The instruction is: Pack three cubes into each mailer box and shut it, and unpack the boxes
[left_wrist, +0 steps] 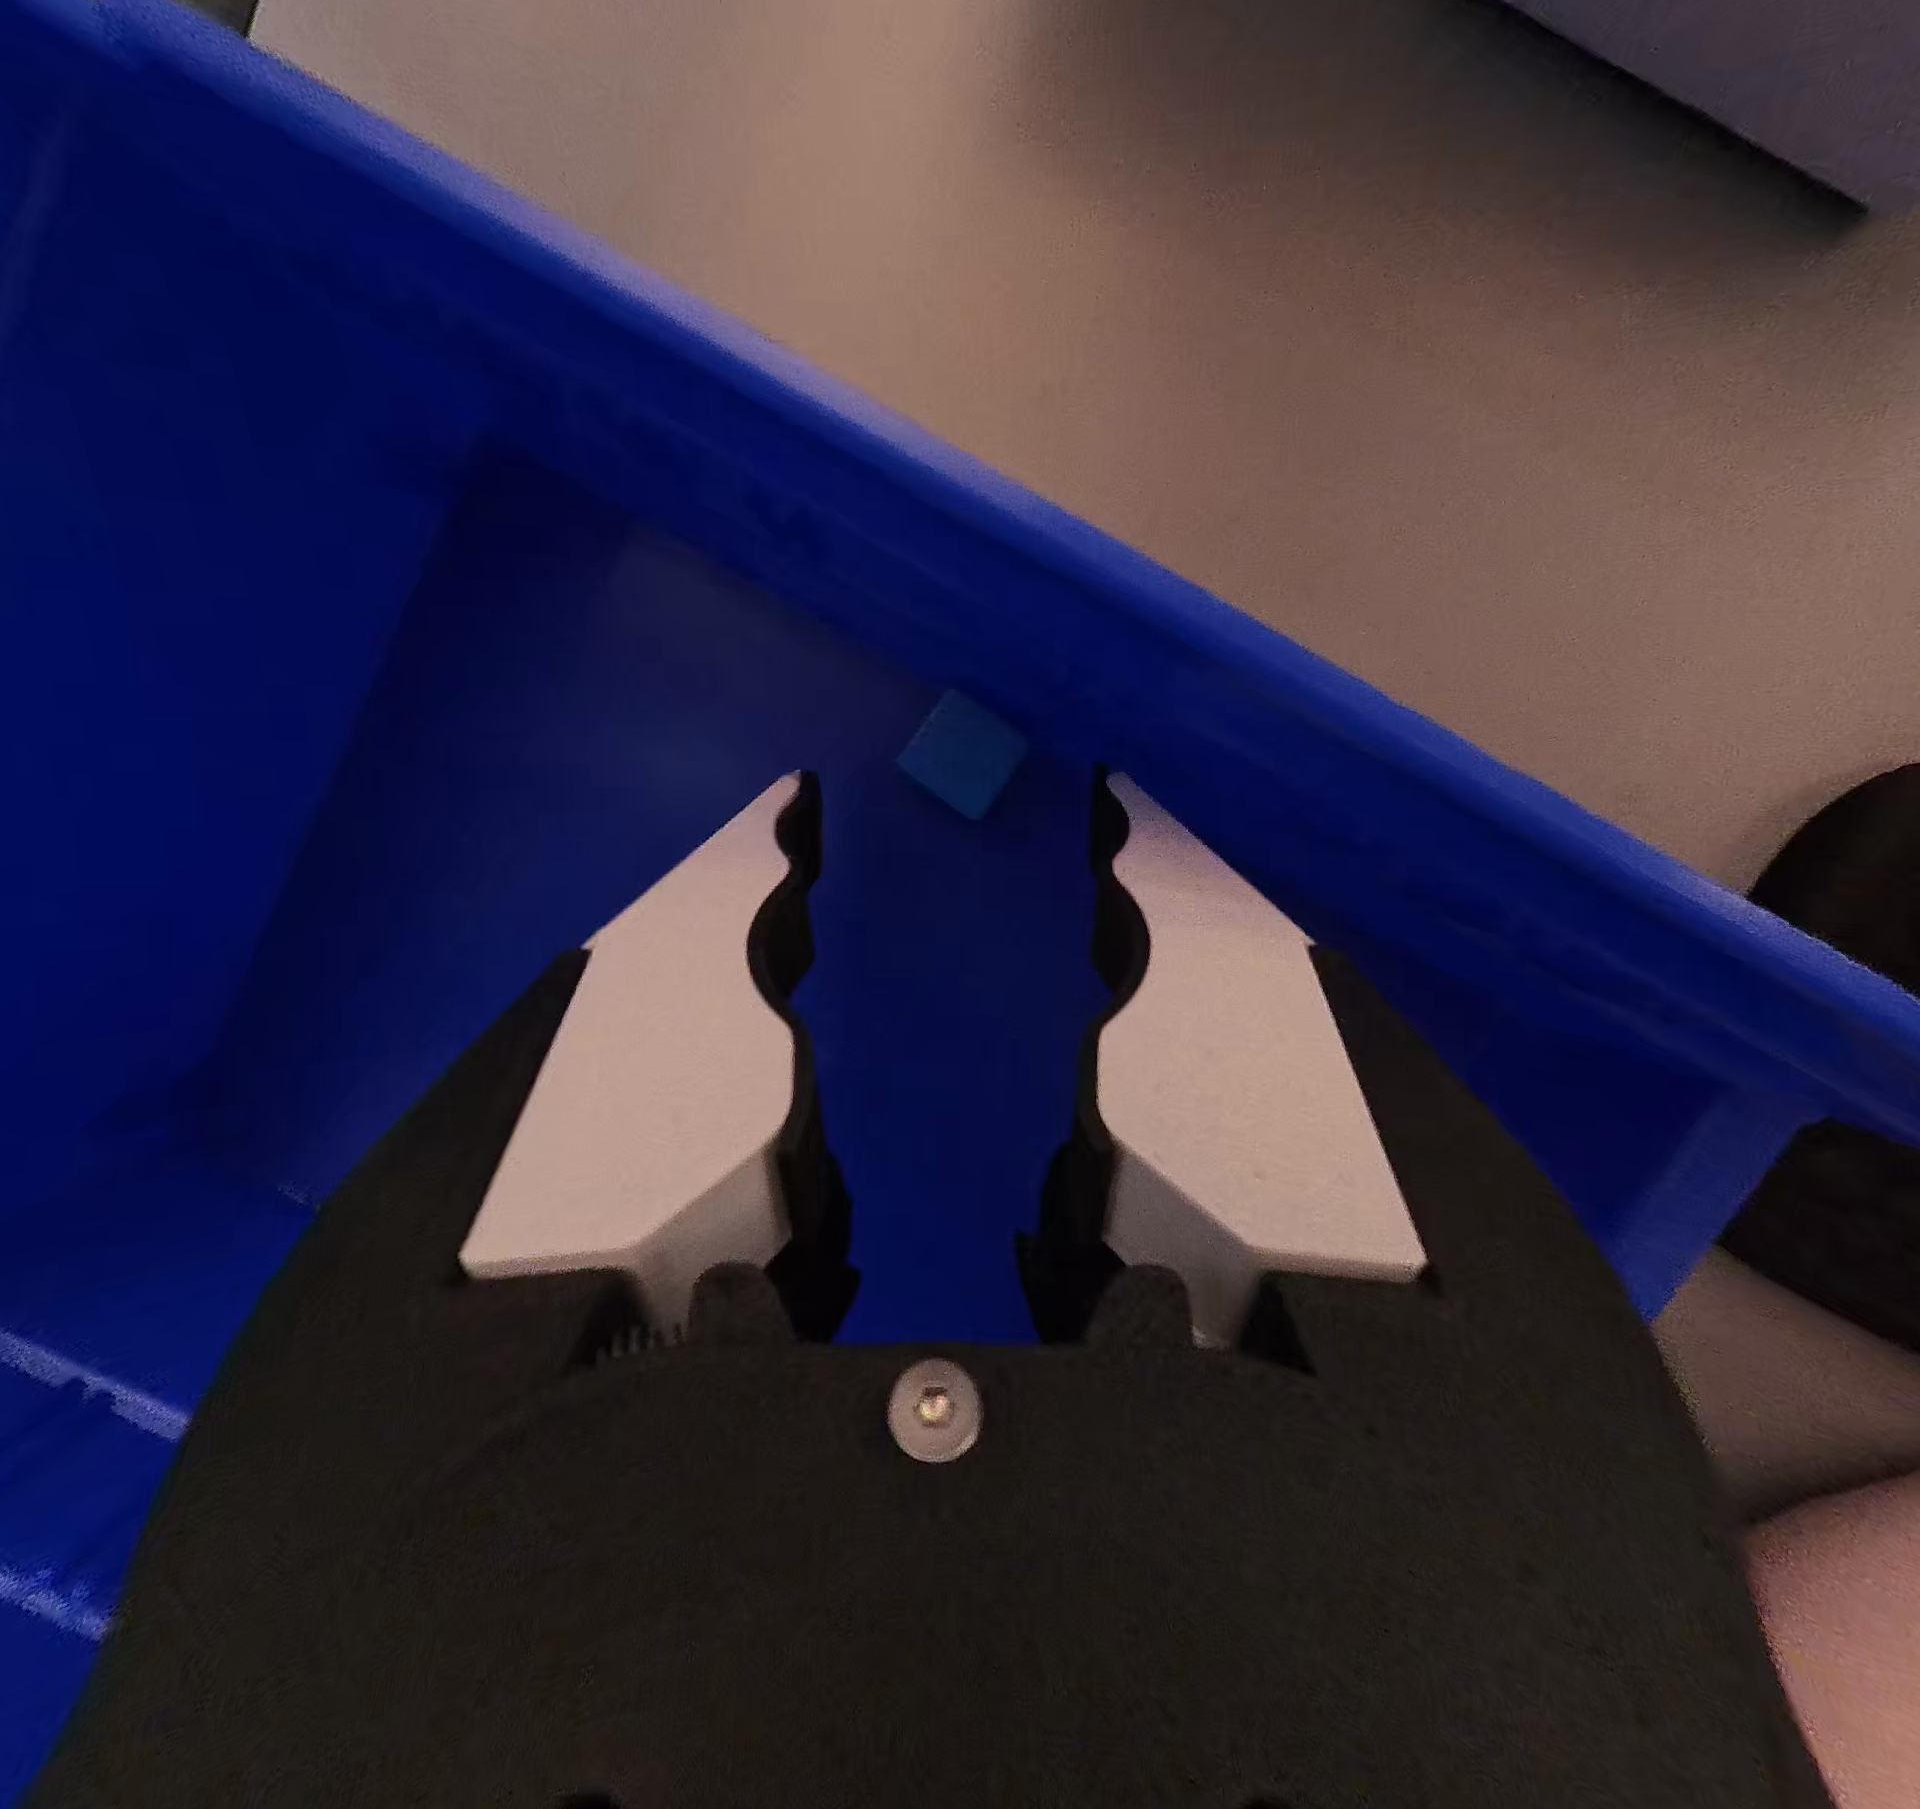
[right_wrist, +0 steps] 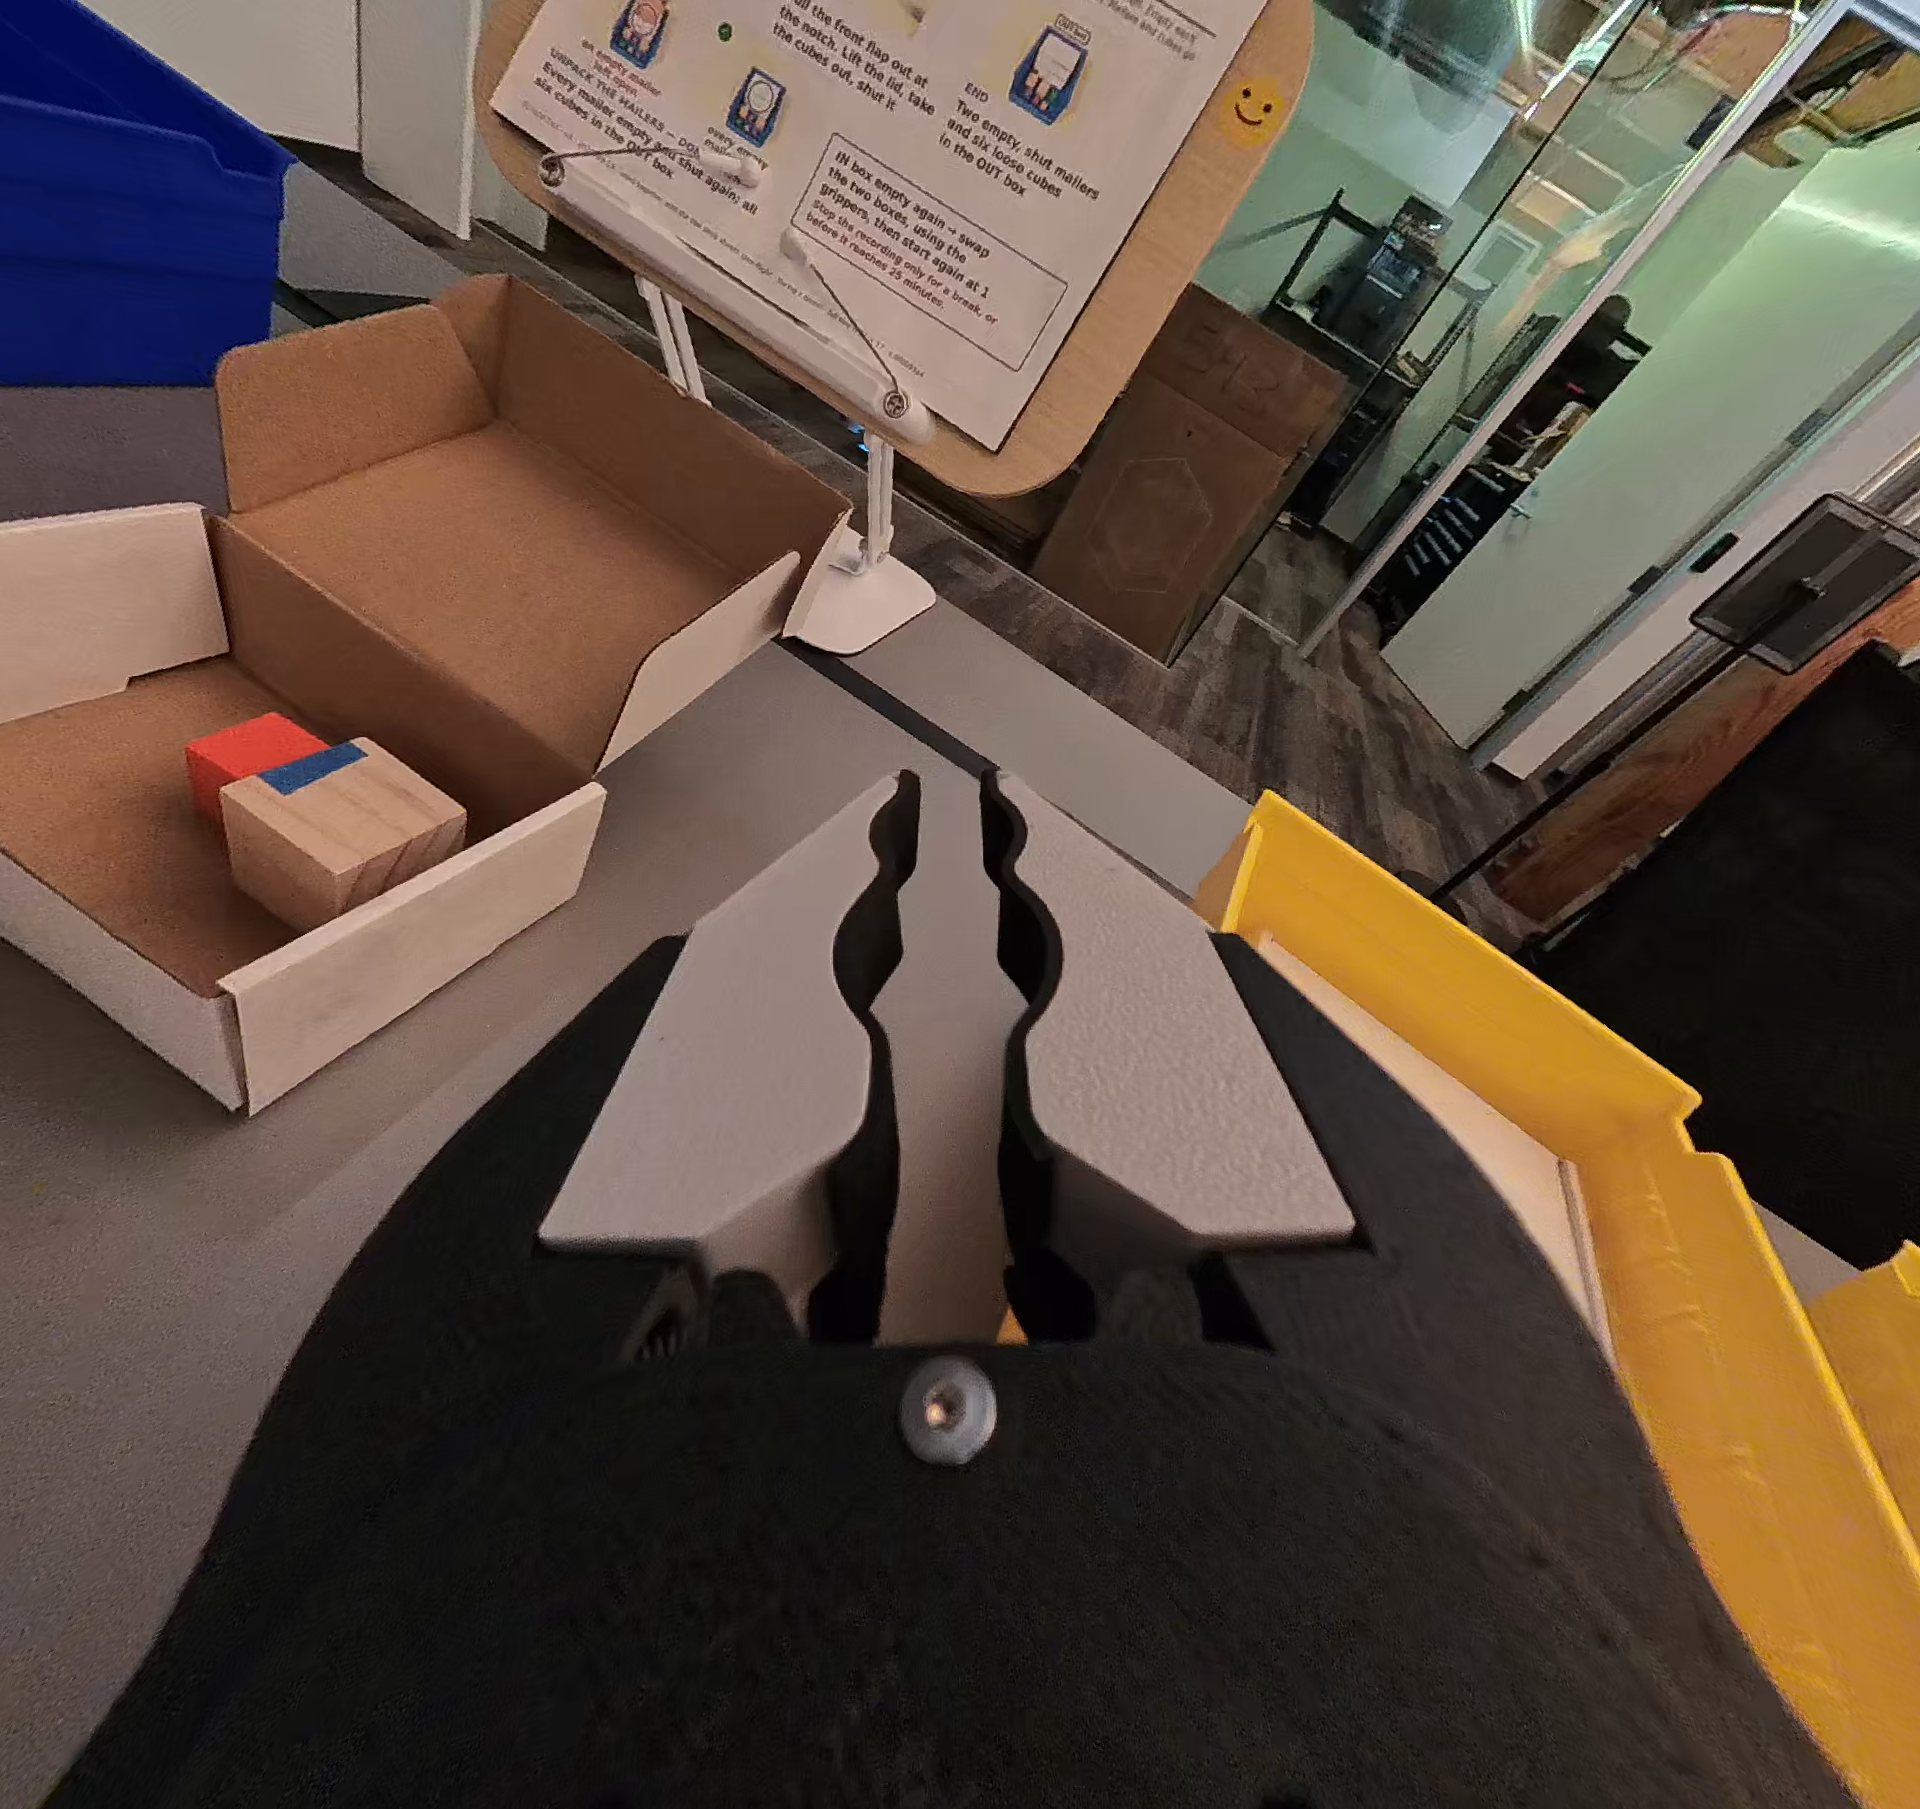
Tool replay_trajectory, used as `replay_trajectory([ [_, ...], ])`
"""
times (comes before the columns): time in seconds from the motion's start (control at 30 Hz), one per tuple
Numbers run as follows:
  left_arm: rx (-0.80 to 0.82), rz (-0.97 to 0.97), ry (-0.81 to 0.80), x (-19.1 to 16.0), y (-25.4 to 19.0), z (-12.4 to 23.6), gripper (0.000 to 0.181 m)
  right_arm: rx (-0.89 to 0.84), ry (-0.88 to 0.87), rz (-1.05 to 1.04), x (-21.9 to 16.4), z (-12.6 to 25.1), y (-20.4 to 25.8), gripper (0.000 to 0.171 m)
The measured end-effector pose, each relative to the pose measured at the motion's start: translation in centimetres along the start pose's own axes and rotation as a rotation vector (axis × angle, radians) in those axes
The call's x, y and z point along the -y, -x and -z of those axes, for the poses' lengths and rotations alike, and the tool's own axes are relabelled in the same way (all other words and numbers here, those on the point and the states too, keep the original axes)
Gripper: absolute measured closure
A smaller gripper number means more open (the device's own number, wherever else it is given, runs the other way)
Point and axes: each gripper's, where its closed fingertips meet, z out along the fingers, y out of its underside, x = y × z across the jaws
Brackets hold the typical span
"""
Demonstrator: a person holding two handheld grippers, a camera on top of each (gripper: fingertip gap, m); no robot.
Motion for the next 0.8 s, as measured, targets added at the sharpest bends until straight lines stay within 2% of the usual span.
replay_trajectory([
  [0.2, -0.022, 0.001, 0.040, -0.9, 0.3, -1.6, 0.133, 0.049, -0.001, -0.009, 0.0, 0.0, 0.9, 0.160],
  [0.27, -0.046, 0.007, 0.033, -0.9, 0.2, -2.1, 0.138, 0.058, 0.003, 0.000, -0.1, 0.1, 1.1, 0.160],
  [0.3, -0.051, 0.005, 0.019, -0.8, 0.1, -2.1, 0.151, 0.063, 0.004, 0.003, -0.1, 0.1, 1.1, 0.160],
  [0.33, -0.062, 0.005, 0.010, -0.7, 0.0, -2.1, 0.156, 0.068, 0.005, 0.005, -0.1, 0.1, 1.2, 0.160],
  [0.47, -0.036, 0.032, 0.015, -1.4, 0.5, -1.3, 0.158, 0.079, 0.003, -0.002, -0.1, 0.2, 1.3, 0.160],
  [0.57, 0.042, 0.074, -0.019, -1.3, 1.6, 0.8, 0.158, 0.068, 0.013, 0.017, -0.4, 0.3, 1.2, 0.160],
  [0.67, 0.187, 0.126, -0.053, -0.8, 2.8, 4.7, 0.158, 0.073, 0.012, 0.027, -0.4, 0.3, 1.4, 0.160],
  [0.8, 0.355, 0.128, -0.213, 3.0, 0.8, 11.7, 0.158, 0.052, 0.010, 0.079, -0.2, 0.4, 1.7, 0.161],
])
